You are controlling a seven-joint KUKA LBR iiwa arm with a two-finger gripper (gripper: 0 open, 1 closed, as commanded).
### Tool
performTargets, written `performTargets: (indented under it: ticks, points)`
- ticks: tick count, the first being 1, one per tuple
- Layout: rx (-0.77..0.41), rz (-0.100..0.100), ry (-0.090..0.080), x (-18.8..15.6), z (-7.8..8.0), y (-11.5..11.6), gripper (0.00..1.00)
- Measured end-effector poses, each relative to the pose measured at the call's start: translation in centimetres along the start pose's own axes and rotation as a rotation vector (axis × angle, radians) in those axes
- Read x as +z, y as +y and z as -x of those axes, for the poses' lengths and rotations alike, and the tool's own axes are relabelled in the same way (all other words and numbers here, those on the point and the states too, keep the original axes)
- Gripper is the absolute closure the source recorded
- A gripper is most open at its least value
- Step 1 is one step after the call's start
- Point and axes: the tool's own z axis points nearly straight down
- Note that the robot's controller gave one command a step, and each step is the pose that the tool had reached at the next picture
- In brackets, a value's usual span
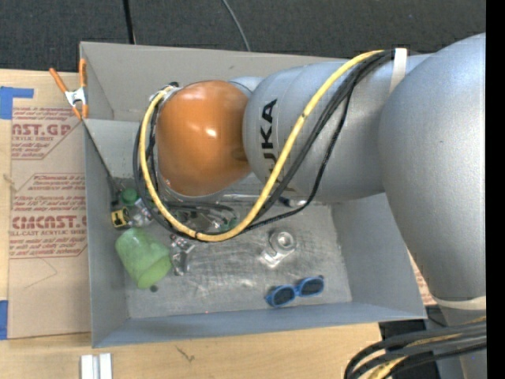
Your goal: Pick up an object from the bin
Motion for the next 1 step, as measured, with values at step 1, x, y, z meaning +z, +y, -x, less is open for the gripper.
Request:
performTargets:
  ticks: [1]
  points:
    - [0.018, 0.001, 0.003, -4.58, 0.21, 0.52, 1.00]
